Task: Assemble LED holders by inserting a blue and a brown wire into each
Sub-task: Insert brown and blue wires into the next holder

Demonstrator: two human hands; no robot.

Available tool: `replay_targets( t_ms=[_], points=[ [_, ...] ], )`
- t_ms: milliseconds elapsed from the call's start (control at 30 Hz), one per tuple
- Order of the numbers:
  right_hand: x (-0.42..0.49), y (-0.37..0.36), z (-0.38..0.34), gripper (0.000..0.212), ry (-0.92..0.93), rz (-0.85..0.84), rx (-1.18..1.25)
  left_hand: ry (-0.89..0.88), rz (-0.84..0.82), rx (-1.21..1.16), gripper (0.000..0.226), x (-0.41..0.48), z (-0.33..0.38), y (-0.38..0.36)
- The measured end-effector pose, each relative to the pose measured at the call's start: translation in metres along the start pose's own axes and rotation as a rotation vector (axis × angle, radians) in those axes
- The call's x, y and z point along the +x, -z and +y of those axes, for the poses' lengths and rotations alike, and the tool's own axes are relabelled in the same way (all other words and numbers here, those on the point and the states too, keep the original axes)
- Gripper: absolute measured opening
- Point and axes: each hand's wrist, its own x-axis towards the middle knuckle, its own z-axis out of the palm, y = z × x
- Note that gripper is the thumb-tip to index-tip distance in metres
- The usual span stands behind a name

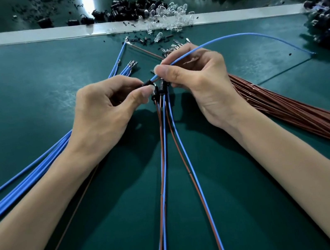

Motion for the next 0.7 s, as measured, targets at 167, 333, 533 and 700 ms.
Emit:
replay_targets(
  t_ms=[167, 333, 533, 700],
  points=[
    [-0.001, -0.0019, 0.0016, 0.018, 0.023, 0.049, -0.091, -0.001, 0.033, -0.037, 0.015, 0.0009, -0.0018, 0.0011],
    [-0.0006, -0.0013, 0.0015, 0.016, -0.004, 0.053, -0.063, 0.007, 0.045, -0.083, 0.018, 0.0009, -0.0025, 0.0002],
    [-0.001, 0.0001, 0.0004, 0.015, -0.034, 0.007, -0.043, -0.015, 0.031, -0.065, 0.012, -0.0006, -0.0008, 0.0006],
    [-0.0022, -0.0008, -0.0007, 0.015, -0.019, 0.023, -0.035, -0.02, 0.023, -0.06, 0.011, -0.0009, -0.001, 0.0007]
  ],
)
